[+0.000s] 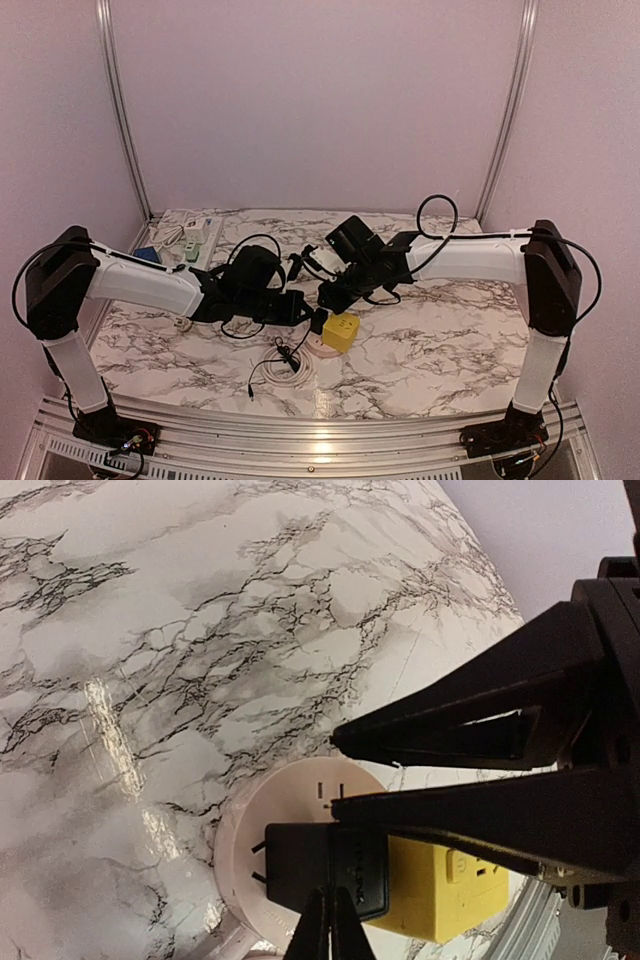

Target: Insert the plug

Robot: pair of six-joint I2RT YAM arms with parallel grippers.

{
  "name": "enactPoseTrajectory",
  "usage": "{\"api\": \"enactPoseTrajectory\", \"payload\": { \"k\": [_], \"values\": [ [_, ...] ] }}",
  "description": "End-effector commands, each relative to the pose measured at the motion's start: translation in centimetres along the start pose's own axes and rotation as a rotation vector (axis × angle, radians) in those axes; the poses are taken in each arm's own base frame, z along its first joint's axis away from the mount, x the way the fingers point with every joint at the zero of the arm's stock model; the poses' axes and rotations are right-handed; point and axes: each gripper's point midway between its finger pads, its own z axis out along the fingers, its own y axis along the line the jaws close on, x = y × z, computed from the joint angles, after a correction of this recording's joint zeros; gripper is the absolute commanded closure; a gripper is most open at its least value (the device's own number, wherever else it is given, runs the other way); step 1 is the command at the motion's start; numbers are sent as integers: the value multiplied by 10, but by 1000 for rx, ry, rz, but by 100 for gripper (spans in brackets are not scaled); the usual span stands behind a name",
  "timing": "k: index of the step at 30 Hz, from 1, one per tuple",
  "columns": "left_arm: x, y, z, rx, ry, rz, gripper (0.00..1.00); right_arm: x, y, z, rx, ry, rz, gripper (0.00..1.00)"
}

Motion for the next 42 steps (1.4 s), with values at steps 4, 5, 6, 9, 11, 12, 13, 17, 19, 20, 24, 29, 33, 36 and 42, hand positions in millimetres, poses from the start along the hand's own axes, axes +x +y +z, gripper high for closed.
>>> {"api": "enactPoseTrajectory", "payload": {
  "k": [4, 5, 6, 9, 11, 12, 13, 17, 19, 20, 24, 29, 33, 36, 42],
  "values": [
    [66, 26, 12, -76, 197, 25, 100, 20, -4, 20, 4, 50, 57, 82],
    [66, 26, 12, -76, 196, 26, 100, 24, -3, 22, -2, 57, 58, 83],
    [65, 26, 11, -78, 195, 24, 100, 26, -3, 22, -7, 59, 60, 83],
    [65, 28, 10, -88, 189, 28, 100, 27, -2, 19, -10, 46, 70, 83],
    [61, 28, 9, -94, 171, 28, 98, 23, -3, 15, -2, 31, 72, 83],
    [58, 28, 8, -97, 160, 29, 97, 20, -4, 13, 0, 22, 74, 83],
    [55, 27, 7, -96, 147, 30, 97, 16, -3, 10, 2, 10, 75, 83],
    [39, 23, 1, -102, 93, 41, 96, -1, -6, -4, 20, -38, 77, 83],
    [32, 19, -1, -99, 72, 45, 95, -10, -6, -12, 26, -59, 75, 83],
    [29, 18, -2, -98, 65, 46, 95, -13, -6, -16, 25, -68, 73, 83],
    [16, 15, -8, -98, 22, 48, 89, -20, -4, -27, 17, -86, 60, 83],
    [-5, 11, -25, -96, -68, 47, 83, -15, 4, -26, 1, -68, 38, 83],
    [-20, 8, -43, -87, -154, 35, 77, -9, 15, -21, -7, -47, 12, 83],
    [-25, 14, -56, -110, -202, 27, 77, -2, 18, -13, 1, -23, -1, 83],
    [-19, 23, -72, -136, -221, 26, 76, 29, 10, 10, 89, 99, -61, 83]
  ]
}}
